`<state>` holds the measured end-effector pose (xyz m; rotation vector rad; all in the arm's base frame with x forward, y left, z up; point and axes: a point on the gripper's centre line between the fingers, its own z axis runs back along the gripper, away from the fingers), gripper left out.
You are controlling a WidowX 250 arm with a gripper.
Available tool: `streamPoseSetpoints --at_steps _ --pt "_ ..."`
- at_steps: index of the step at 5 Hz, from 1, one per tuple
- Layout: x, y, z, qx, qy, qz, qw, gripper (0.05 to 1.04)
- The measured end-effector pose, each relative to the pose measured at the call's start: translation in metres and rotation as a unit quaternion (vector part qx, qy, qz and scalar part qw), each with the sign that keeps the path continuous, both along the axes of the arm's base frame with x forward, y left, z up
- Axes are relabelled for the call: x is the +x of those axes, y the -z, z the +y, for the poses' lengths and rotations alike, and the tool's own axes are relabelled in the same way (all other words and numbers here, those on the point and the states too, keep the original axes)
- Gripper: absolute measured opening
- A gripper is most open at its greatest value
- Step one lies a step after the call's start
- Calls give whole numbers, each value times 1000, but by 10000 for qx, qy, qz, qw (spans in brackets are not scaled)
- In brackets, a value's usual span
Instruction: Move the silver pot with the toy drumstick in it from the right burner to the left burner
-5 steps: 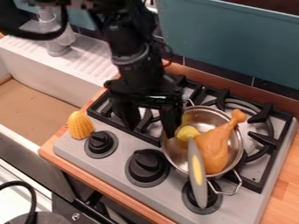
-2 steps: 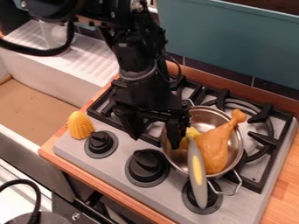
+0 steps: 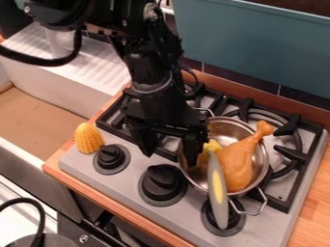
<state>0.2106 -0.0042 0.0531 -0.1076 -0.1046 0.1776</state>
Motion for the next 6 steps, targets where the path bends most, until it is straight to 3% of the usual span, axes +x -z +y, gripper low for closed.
streamPoseSetpoints --at_steps 2,3,4,5,6 --pt "1 8 -3 84 -23 28 10000 950" --pt "2 7 -5 -31 -51 -18 10000 674" --pt "1 12 -6 -71 -167 128 9998 377" --pt "2 11 -6 -167 -253 194 9993 162" --pt "1 11 -3 -304 -443 346 9980 67"
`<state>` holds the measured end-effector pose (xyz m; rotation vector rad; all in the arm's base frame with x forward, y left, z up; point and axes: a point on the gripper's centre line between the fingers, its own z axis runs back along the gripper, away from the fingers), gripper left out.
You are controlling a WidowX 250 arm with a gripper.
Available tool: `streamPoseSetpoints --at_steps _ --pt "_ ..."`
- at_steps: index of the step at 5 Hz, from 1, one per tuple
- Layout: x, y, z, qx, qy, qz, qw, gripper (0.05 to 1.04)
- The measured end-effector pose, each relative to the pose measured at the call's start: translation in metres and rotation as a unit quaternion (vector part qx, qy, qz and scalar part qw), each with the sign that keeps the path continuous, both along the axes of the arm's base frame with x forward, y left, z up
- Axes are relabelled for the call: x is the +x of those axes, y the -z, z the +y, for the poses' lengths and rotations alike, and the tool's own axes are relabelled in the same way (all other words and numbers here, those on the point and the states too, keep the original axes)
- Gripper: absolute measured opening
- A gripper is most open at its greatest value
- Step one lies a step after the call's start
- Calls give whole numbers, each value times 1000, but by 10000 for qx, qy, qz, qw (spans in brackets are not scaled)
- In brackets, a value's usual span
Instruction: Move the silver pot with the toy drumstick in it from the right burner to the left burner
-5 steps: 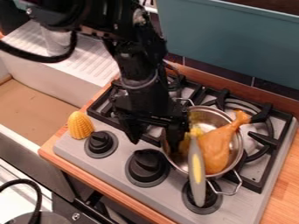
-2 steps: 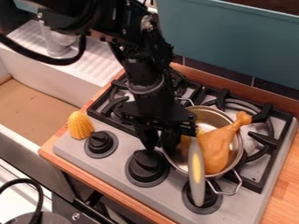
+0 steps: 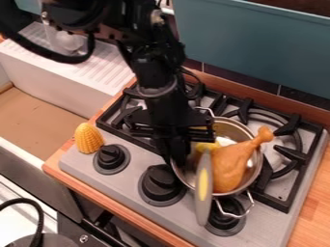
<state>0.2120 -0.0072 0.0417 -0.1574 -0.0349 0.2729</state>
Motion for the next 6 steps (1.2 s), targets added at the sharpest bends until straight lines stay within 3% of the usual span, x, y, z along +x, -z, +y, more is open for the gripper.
streamPoseSetpoints --at_steps 2,4,5,6 --pt "4 -6 8 -137 -603 101 9980 56" --pt "13 -10 36 -194 -2000 -173 9794 56" --pt "18 -11 51 -2 -2204 -79 9754 56" --pt "27 -14 68 -65 -2411 -78 9704 56"
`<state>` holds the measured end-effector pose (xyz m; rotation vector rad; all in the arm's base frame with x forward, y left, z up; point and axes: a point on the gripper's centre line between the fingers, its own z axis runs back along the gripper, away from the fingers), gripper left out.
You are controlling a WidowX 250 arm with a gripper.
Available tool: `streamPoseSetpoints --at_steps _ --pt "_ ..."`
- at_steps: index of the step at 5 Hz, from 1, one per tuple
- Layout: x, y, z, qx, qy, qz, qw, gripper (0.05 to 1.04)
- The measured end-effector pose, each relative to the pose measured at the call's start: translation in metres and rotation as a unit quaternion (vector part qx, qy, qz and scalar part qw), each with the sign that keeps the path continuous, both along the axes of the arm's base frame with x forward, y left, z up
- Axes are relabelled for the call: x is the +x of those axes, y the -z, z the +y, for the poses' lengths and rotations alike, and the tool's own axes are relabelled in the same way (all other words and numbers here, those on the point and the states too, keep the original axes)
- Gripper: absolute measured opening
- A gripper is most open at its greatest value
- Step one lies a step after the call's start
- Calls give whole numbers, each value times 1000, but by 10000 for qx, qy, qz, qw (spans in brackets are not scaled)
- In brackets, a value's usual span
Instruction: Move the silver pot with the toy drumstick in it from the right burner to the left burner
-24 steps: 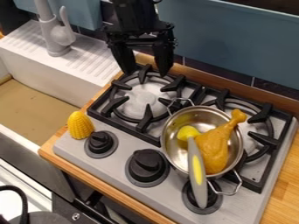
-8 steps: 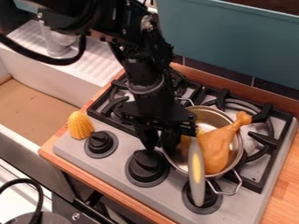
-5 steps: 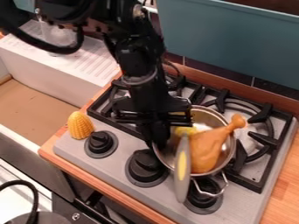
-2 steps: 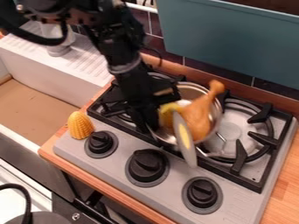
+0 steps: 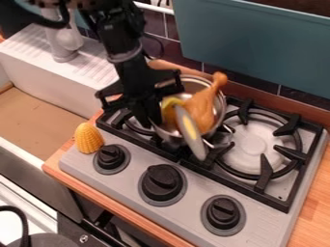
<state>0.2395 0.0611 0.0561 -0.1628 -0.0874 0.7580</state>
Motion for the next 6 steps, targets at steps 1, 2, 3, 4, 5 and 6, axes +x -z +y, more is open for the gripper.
streamPoseSetpoints --at_steps 1,2,3,4,5,6 --pt "7 2 15 1 -120 81 9999 56" --pt "10 7 29 81 -174 55 9998 56" --pt "12 7 40 87 -245 99 9996 56" --pt "18 10 49 127 -251 171 9995 56" --pt "20 10 53 79 -288 250 9992 56" --pt "18 10 58 132 -269 261 9992 56"
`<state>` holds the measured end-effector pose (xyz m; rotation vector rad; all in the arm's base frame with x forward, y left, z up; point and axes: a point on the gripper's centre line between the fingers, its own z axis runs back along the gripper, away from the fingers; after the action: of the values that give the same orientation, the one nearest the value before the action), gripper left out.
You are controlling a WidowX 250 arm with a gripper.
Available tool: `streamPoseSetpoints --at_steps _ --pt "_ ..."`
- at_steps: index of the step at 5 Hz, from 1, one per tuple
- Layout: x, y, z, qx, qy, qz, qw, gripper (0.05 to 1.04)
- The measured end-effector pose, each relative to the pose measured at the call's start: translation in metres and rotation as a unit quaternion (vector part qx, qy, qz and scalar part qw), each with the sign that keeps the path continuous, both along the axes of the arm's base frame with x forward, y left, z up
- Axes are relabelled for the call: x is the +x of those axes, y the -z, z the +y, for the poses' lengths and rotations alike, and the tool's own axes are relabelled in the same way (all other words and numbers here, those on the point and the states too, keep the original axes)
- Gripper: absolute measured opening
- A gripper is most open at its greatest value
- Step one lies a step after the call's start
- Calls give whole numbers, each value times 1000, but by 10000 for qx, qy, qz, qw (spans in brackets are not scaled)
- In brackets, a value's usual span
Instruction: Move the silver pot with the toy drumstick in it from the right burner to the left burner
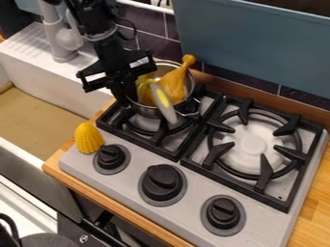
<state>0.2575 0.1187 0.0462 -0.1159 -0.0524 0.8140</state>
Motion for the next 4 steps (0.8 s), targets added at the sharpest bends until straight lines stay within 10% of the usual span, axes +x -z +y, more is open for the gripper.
streamPoseSetpoints --at_steps 2,4 --pt "-1 1 6 158 179 127 9996 79" --pt "-6 -2 7 404 404 271 9980 486"
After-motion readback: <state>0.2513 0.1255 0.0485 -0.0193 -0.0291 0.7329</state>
